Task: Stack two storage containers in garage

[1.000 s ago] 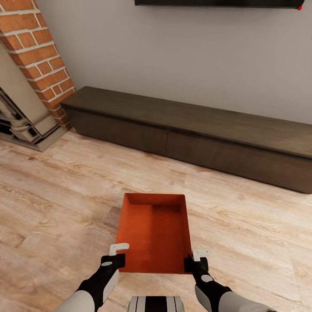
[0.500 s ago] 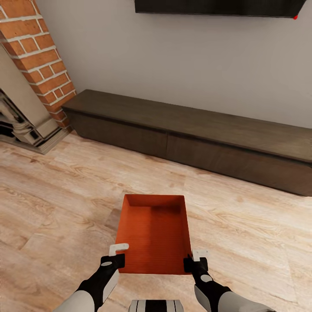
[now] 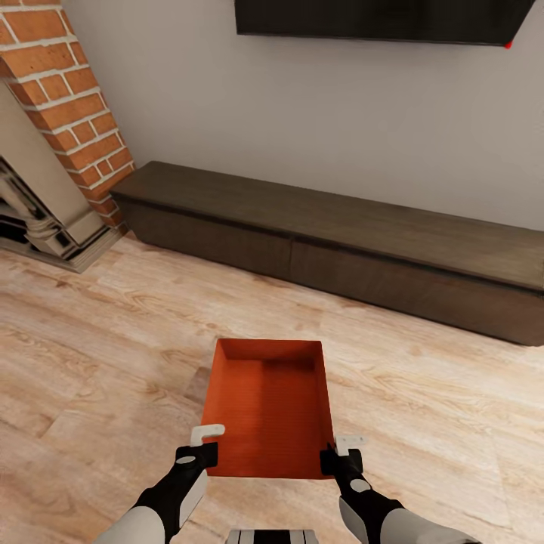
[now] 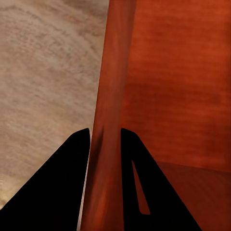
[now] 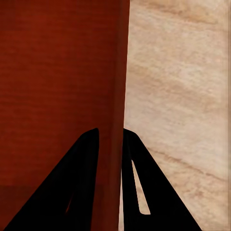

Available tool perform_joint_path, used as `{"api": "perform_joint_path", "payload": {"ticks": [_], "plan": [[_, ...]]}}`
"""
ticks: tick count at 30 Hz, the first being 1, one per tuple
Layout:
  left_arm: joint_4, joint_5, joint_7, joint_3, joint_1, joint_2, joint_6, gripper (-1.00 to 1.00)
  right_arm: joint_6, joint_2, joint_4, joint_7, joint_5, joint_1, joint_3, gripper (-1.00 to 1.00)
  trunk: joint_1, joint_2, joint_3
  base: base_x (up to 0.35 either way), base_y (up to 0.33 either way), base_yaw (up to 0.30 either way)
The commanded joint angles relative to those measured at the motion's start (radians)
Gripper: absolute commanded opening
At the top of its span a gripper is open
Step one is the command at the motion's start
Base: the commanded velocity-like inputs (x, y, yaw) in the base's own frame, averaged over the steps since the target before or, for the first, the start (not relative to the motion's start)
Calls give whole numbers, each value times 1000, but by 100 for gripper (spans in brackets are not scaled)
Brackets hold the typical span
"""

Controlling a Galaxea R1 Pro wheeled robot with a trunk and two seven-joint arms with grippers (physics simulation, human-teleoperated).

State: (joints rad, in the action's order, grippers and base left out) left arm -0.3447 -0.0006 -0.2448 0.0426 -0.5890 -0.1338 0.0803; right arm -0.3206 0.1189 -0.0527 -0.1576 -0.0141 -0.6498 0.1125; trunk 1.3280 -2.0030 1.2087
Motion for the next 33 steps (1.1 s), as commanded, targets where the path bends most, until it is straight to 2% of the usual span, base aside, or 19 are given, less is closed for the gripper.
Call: {"api": "perform_joint_path", "payload": {"ticks": [1,33], "plan": [[-2,-2,-5,10,0,0,7,-100,-5,-1,1,-8,-10,-1,-5,-100,-4,7,-3,0,0,0],[-2,-1,-5,10,0,0,6,-100,-5,-1,1,-8,-10,-1,-5,-100,-127,231,-103,0,0,0]]}}
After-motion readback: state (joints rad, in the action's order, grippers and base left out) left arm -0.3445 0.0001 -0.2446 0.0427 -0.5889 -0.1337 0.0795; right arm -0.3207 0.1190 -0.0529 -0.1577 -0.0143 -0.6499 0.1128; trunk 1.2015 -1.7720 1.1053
